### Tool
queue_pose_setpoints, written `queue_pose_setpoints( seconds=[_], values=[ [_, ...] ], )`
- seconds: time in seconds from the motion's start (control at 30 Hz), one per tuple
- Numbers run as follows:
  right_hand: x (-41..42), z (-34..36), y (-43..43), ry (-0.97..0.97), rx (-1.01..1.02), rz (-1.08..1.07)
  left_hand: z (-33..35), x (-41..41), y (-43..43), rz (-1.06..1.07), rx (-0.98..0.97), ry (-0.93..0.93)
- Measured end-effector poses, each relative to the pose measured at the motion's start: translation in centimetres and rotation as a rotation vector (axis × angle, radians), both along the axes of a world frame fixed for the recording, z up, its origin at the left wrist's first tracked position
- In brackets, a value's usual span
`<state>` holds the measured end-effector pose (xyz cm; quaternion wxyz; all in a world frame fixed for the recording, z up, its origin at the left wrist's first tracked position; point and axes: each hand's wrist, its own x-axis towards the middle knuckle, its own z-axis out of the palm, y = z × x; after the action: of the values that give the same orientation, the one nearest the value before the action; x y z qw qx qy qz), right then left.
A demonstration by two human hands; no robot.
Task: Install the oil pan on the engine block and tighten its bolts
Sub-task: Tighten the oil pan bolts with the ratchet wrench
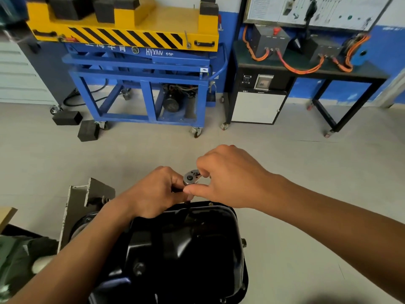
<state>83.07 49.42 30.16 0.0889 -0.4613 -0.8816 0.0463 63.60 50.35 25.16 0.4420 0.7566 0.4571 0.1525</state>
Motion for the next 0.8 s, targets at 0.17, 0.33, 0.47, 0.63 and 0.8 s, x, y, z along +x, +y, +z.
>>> queue_pose_setpoints(
  seconds=[0.17, 0.33, 0.47, 0.63, 0.8],
  values=[
    [-0.7, 0.7, -0.9, -0.043, 0.028, -0.015, -0.1, 0.2, -0.6, 0.067, -0.018, -0.009],
    [-2.0, 1.6, -1.5, -0.084, -0.006, -0.03, -0.6, -0.1, -0.4, 0.083, -0.02, -0.041],
    [-3.2, 2.0, -1.0, -0.066, -0.085, -0.058, -1.1, -0.3, -0.1, 0.099, 0.01, -0.049],
    [-4.1, 2.1, -0.5, -0.149, -0.057, -0.018, -1.2, -0.5, 0.0, 0.086, -0.011, -0.082],
    [-2.8, 3.5, 0.8, -0.266, -0.108, 0.147, -0.8, -0.3, -0.1, 0.007, -0.032, -0.105]
  ],
)
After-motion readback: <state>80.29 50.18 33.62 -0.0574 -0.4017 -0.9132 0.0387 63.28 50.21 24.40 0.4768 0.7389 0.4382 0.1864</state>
